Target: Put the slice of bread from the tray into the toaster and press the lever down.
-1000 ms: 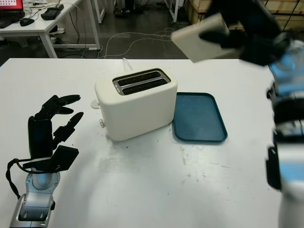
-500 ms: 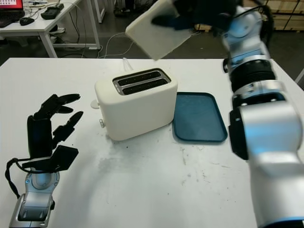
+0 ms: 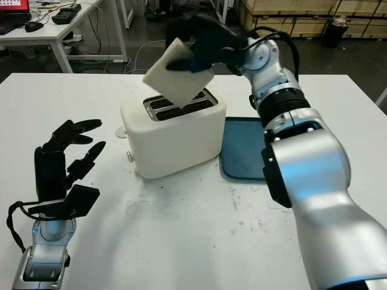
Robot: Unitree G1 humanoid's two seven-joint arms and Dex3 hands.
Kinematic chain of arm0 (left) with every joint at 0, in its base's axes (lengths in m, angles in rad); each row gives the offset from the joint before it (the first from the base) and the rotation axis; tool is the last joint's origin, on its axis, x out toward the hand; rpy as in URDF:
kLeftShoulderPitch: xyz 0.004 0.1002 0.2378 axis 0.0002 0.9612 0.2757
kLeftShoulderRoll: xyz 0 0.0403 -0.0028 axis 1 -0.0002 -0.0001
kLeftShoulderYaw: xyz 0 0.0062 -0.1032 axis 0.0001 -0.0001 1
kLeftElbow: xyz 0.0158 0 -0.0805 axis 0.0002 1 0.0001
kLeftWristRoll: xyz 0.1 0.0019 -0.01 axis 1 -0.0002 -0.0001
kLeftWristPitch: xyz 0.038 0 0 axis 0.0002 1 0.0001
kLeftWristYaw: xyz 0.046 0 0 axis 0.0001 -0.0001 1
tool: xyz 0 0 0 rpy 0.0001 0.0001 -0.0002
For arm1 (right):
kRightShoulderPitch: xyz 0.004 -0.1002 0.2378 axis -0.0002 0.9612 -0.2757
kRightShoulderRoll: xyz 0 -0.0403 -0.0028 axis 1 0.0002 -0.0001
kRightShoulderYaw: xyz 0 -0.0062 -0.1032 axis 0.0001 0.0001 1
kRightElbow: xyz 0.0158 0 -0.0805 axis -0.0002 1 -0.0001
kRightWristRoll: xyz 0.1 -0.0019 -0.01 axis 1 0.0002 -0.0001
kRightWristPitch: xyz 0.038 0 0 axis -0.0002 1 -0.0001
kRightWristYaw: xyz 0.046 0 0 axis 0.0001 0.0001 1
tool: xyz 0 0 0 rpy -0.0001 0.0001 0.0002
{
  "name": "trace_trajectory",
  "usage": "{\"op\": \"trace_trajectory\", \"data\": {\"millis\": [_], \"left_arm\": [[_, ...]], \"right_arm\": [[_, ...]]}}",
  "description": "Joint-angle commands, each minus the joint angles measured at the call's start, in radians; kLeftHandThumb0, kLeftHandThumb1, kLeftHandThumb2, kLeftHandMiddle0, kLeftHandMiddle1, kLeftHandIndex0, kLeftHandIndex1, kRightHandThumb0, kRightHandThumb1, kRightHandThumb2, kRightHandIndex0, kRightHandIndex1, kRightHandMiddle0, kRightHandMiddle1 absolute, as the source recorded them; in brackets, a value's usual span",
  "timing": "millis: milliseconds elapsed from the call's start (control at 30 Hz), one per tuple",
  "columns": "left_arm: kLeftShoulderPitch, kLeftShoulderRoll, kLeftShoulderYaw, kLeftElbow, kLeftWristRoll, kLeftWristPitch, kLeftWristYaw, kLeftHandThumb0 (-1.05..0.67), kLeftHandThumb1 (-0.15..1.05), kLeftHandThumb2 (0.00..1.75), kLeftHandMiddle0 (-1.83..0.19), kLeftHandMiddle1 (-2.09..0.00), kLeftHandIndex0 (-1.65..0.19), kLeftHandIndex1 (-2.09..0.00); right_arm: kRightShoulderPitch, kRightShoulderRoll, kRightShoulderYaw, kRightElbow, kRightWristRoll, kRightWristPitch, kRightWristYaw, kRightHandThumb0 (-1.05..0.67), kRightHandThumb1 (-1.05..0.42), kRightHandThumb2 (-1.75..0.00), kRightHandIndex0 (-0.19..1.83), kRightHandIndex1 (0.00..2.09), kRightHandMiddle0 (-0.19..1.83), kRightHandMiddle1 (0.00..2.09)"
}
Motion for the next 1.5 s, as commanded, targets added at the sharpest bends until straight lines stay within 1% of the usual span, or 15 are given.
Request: {"op": "trace_trajectory", "data": {"millis": [0, 167, 300, 500, 600, 767, 933, 1033, 1300, 1333, 1367, 1433, 1467], "left_arm": [[0.009, -0.002, -0.002, -0.005, 0.008, -0.001, 0.005, -0.24, 0.92, 0.06, -0.49, -1.22, -0.69, -0.54], [0.01, 0.002, -0.002, 0.001, 0.012, -0.011, 0.007, -0.23, 0.92, 0.06, -0.5, -1.23, -0.7, -0.53], [0.011, -0.004, -0.002, -0.005, 0.012, 0.0, 0.008, -0.23, 0.92, 0.05, -0.5, -1.22, -0.71, -0.53], [0.011, -0.001, -0.003, -0.001, 0.013, -0.001, 0.007, -0.24, 0.92, 0.06, -0.49, -1.21, -0.71, -0.52], [0.011, -0.005, -0.005, -0.008, 0.01, 0.009, 0.0, -0.24, 0.92, 0.07, -0.49, -1.21, -0.7, -0.52], [0.01, -0.001, -0.005, -0.001, 0.012, -0.008, 0.007, -0.23, 0.92, 0.05, -0.5, -1.23, -0.71, -0.52], [0.011, -0.002, -0.005, -0.006, 0.017, 0.004, 0.005, -0.24, 0.92, 0.06, -0.5, -1.23, -0.71, -0.51], [0.01, -0.003, -0.005, -0.005, 0.017, 0.004, 0.003, -0.25, 0.92, 0.06, -0.49, -1.23, -0.71, -0.5], [0.012, -0.008, -0.009, -0.009, 0.019, 0.006, 0.003, -0.23, 0.92, 0.06, -0.49, -1.22, -0.71, -0.5], [0.012, -0.008, -0.009, -0.009, 0.019, 0.007, 0.003, -0.23, 0.92, 0.06, -0.49, -1.22, -0.71, -0.5], [0.012, -0.008, -0.009, -0.009, 0.019, 0.007, 0.003, -0.23, 0.92, 0.06, -0.49, -1.22, -0.71, -0.5], [0.013, -0.009, -0.008, -0.008, 0.016, 0.003, 0.002, -0.23, 0.92, 0.06, -0.48, -1.22, -0.71, -0.5], [0.013, -0.01, -0.008, -0.007, 0.012, 0.001, 0.002, -0.22, 0.92, 0.06, -0.48, -1.22, -0.71, -0.5]], "right_arm": [[0.022, 0.008, 0.01, 0.011, -0.016, 0.008, -0.018, -0.5, -0.92, -0.37, 1.06, 1.75, 0.85, 1.75], [0.031, 0.004, 0.022, 0.015, -0.036, 0.015, -0.004, -0.5, -0.92, -0.37, 1.06, 1.75, 0.85, 1.75], [0.036, -0.006, 0.043, 0.017, -0.064, 0.012, -0.014, -0.5, -0.92, -0.38, 1.07, 1.75, 0.86, 1.75], [0.039, -0.031, 0.077, 0.018, -0.102, -0.029, -0.035, -0.52, -0.92, -0.36, 1.08, 1.75, 0.87, 1.75], [0.03, -0.041, 0.102, 0.017, -0.131, -0.034, -0.052, -0.53, -0.92, -0.34, 1.06, 1.75, 0.84, 1.75], [0.02, -0.051, 0.137, 0.016, -0.169, -0.048, -0.081, -0.54, -0.92, -0.34, 1.04, 1.75, 0.8, 1.75], [0.009, -0.069, 0.207, 0.009, -0.249, -0.084, -0.163, -0.55, -0.92, -0.36, 1.06, 1.75, 0.81, 1.75], [0.005, -0.075, 0.239, 0.006, -0.283, -0.11, -0.204, -0.52, -0.92, -0.33, 1.06, 1.75, 0.81, 1.75], [0.002, -0.066, 0.273, 0.002, -0.3, -0.128, -0.199, -0.49, -0.92, -0.28, 1.05, 1.75, 0.79, 1.75], [0.001, -0.064, 0.277, 0.001, -0.303, -0.131, -0.195, -0.49, -0.92, -0.28, 1.02, 1.75, 0.78, 1.65], [0.001, -0.064, 0.282, -0.001, -0.306, -0.139, -0.196, -0.49, -0.92, -0.28, 0.99, 1.75, 0.81, 1.51], [0.0, -0.062, 0.296, -0.004, -0.318, -0.148, -0.205, -0.48, -0.92, -0.26, 0.97, 1.75, 0.92, 1.23], [-0.001, -0.061, 0.301, -0.004, -0.323, -0.149, -0.208, -0.48, -0.92, -0.26, 0.98, 1.75, 0.95, 1.17]]}}
